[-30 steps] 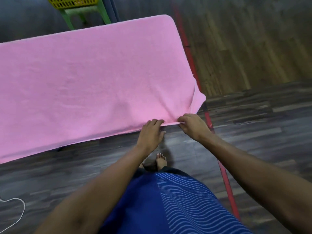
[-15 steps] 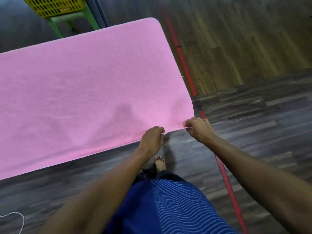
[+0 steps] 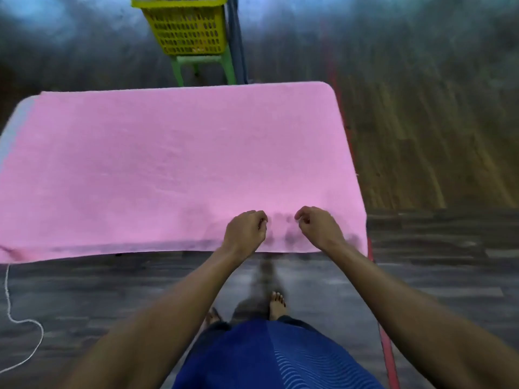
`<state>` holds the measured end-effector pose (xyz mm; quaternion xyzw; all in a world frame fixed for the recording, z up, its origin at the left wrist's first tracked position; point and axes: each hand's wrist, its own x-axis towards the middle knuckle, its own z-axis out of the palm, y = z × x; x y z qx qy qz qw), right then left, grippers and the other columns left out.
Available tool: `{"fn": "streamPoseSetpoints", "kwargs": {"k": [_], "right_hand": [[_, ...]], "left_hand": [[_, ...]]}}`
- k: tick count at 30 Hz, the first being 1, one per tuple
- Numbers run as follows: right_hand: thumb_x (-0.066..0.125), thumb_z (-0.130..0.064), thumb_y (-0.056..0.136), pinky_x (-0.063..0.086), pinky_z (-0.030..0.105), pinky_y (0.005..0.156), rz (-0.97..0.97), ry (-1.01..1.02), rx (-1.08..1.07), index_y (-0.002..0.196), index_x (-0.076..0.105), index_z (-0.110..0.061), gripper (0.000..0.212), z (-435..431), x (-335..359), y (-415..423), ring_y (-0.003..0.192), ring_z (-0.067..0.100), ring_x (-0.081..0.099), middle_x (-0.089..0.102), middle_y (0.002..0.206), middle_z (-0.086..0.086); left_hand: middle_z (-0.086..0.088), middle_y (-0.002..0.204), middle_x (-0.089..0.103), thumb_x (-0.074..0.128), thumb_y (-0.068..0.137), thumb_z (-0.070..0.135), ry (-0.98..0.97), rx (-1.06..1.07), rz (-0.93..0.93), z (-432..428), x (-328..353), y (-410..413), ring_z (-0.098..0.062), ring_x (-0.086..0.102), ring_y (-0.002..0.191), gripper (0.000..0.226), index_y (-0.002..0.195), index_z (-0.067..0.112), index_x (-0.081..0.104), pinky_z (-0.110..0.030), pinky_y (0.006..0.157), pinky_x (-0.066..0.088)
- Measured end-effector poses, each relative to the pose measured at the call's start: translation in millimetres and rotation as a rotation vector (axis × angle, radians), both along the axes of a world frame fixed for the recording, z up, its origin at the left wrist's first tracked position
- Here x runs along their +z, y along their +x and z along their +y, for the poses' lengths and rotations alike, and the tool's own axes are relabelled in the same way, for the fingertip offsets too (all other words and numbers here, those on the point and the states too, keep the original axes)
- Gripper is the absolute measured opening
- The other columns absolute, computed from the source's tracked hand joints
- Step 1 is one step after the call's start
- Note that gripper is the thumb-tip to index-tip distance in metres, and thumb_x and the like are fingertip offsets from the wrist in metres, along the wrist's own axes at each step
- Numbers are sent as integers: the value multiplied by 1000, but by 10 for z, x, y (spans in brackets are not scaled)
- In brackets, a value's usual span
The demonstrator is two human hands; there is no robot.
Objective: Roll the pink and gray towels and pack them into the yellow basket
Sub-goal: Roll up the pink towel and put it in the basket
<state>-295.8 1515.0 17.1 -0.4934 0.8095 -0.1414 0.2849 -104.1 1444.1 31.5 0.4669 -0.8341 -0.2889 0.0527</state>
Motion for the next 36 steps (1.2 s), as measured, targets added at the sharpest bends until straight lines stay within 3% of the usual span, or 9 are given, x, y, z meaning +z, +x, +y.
{"fn": "streamPoseSetpoints", "kwargs": {"k": [6, 16, 23, 31, 36], "right_hand": [[47, -15, 88, 46, 29, 72, -71, -52, 202, 97, 68, -26, 26, -895, 312, 1099, 84, 19, 60, 66, 94, -3], [44, -15, 86, 45, 27, 62, -230, -60, 576, 89, 64, -35, 28, -1877, 568, 4116, 63, 11, 57, 65, 80, -7], [50, -17, 87, 46, 25, 71, -355, -31, 673, 92, 69, -30, 24, -2198, 562, 5793, 82, 16, 63, 70, 88, -6], [53, -11, 92, 39, 16, 88, -369, -36, 708, 99, 73, -18, 22, -3036, 419, 7059, 96, 11, 61, 70, 105, -5], [56, -15, 94, 50, 23, 92, -432, -14, 561, 92, 71, -22, 17, -3858, 236, 7765, 92, 7, 61, 67, 99, -11]], "left_hand": [[0, 98, 69, 45, 93, 20, -74, 235, 5, -441, 199, 1158, -23, 61, 88, 23, 101, 16, 67, -33, 71, 48], [2, 98, 69, 50, 92, 22, -158, 741, -45, -591, 470, 4228, -21, 62, 92, 21, 102, 19, 68, -27, 67, 38], [3, 91, 69, 54, 89, 24, -144, 1018, -59, -486, 499, 5848, -21, 64, 89, 15, 94, 22, 69, -34, 73, 50], [6, 90, 70, 55, 88, 26, -91, 1063, -22, -1316, 387, 7008, -19, 65, 86, 13, 92, 25, 67, -36, 74, 53], [6, 93, 69, 57, 88, 24, -68, 981, -26, -2393, 354, 7740, -19, 63, 88, 14, 97, 25, 68, -35, 77, 51]]}}
